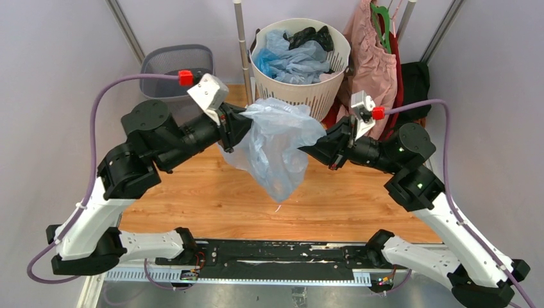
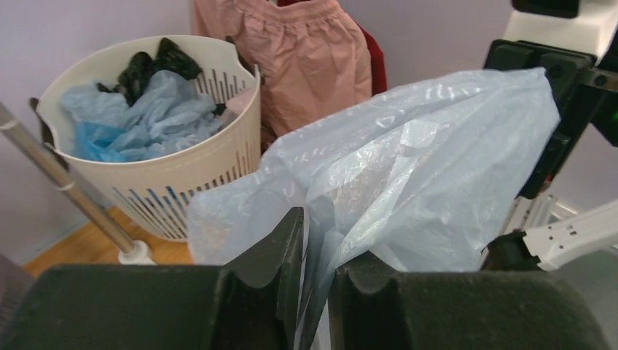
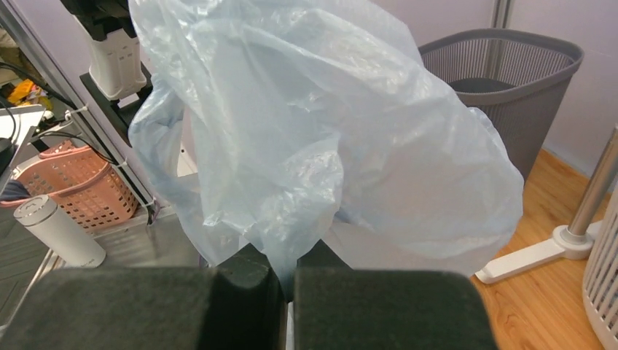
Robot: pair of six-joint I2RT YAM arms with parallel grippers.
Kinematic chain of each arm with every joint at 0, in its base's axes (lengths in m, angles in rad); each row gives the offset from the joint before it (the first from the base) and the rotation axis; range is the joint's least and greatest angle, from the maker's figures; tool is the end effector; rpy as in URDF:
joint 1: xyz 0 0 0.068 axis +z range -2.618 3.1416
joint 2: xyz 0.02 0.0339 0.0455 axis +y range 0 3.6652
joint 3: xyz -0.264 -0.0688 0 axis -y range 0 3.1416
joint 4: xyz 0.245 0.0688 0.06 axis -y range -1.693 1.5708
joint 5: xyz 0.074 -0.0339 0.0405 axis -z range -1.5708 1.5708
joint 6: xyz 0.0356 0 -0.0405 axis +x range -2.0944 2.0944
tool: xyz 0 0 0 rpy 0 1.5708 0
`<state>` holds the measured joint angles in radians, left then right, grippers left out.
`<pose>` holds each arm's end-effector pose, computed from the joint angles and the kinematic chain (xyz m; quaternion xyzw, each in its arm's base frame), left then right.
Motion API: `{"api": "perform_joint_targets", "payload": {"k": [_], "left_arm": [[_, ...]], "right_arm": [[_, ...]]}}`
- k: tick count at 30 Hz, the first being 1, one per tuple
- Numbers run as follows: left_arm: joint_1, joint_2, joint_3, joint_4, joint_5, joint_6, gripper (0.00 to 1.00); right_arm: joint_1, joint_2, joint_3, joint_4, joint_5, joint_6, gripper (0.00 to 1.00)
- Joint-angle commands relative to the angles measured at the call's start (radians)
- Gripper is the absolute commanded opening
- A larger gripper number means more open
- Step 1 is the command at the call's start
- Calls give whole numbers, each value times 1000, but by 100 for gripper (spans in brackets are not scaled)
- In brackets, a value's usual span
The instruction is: Put the trash bags into the trash bin
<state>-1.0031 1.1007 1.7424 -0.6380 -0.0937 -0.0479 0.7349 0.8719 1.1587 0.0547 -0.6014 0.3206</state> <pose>0.0943 -0.1417 0.5440 0.2946 0.6414 -0.3264 0.6287 0.1093 0.1260 0.4771 -0.3501 0.4893 0.5405 0.5881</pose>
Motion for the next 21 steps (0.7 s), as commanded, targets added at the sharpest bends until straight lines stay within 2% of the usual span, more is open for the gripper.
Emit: {"api": "perform_joint_targets", "payload": {"k": [1, 3, 4, 5, 6, 7, 8, 11, 15, 21], "left_arm": [[3, -54, -24, 5, -160, 39, 27], [3, -67, -32, 7, -218, 46, 32], [4, -73, -35, 8, -252, 57, 39], [4, -78, -35, 6, -284, 72, 54], [5, -80, -35, 5, -318, 77, 81], [7, -80, -34, 2, -367, 84, 96], [12, -79, -34, 1, -403, 89, 99], [36, -72, -31, 7, -494, 97, 100], [134, -24, 3, -20, -575, 86, 100], [321, 30, -23, -14, -455, 55, 100]], "right_arm": [[1, -60, 65, -112, 71, -30, 0], [0, -77, 79, -155, 99, -44, 0], [1, -84, 86, -177, 115, -53, 0], [1, -96, 93, -196, 130, -60, 0], [1, -104, 100, -214, 147, -71, 0], [0, -110, 108, -233, 160, -78, 0], [1, -114, 115, -247, 172, -85, 0], [0, -124, 130, -274, 192, -102, 0], [-1, -126, 136, -285, 196, -109, 0], [-2, -147, 130, -301, 226, -125, 0]]}}
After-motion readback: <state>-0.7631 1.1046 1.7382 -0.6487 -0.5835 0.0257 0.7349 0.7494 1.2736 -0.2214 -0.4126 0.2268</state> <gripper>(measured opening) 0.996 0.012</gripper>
